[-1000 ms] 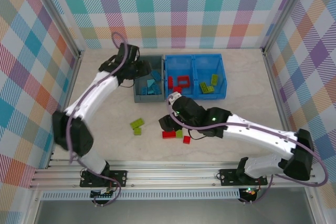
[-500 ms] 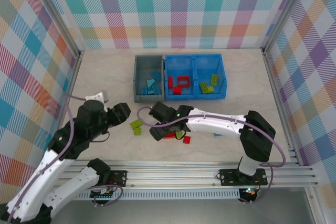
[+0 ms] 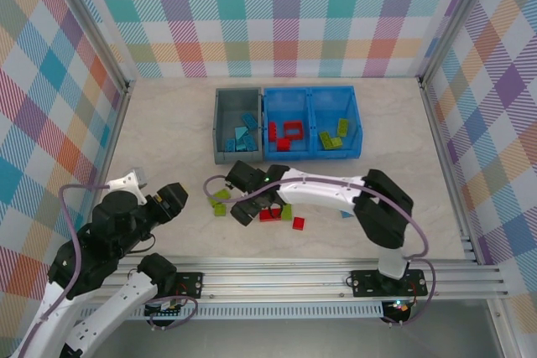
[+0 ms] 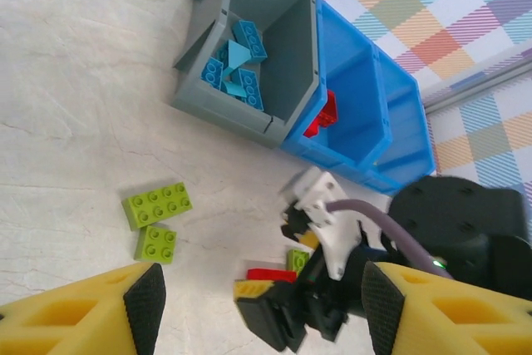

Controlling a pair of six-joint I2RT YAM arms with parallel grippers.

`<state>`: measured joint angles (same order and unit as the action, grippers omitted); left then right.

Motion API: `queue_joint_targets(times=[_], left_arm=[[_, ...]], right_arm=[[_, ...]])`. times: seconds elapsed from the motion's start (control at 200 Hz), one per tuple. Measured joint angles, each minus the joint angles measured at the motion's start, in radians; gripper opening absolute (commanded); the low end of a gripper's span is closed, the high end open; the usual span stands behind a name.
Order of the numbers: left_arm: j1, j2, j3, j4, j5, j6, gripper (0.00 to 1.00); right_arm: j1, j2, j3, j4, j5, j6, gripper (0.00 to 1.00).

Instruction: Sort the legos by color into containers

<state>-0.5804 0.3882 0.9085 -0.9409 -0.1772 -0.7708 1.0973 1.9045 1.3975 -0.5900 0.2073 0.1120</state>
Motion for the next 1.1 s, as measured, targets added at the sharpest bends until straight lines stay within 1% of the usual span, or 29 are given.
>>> queue_joint_targets(times=[0.14,0.315,0.51,0.7,0.92,1.1], left_arm=[[0.000,-0.003,0.002,-0.011,-0.009,0.000,0.66],[0.000,-0.003,0.005,-0.027,-0.012,0.000,0.66],[0.000,-0.003,0.005,-0.028,-0.012,0.001,0.66],[0.000,-0.003,0.005,-0.027,-0.012,0.001,0.66],[0.000,-0.002,0.008,-0.029,-0.012,0.001,0.66],[0.000,-0.004,0.024,-0.064,-0.035,-0.021,0.66]], right_arm=[[-0.035,0.107,0.062,0.024,-0.042,-0.103,0.91],[-0.061,0.226,0.185,0.020,-0.076,-0.203,0.91],[-0.061,0.318,0.318,0.006,-0.115,-0.249,0.91],[-0.061,0.390,0.432,-0.035,-0.144,-0.259,0.90],[-0.061,0.478,0.573,-0.079,-0.165,-0.252,0.79],[-0.062,0.489,0.593,-0.098,-0.165,-0.235,0.61]])
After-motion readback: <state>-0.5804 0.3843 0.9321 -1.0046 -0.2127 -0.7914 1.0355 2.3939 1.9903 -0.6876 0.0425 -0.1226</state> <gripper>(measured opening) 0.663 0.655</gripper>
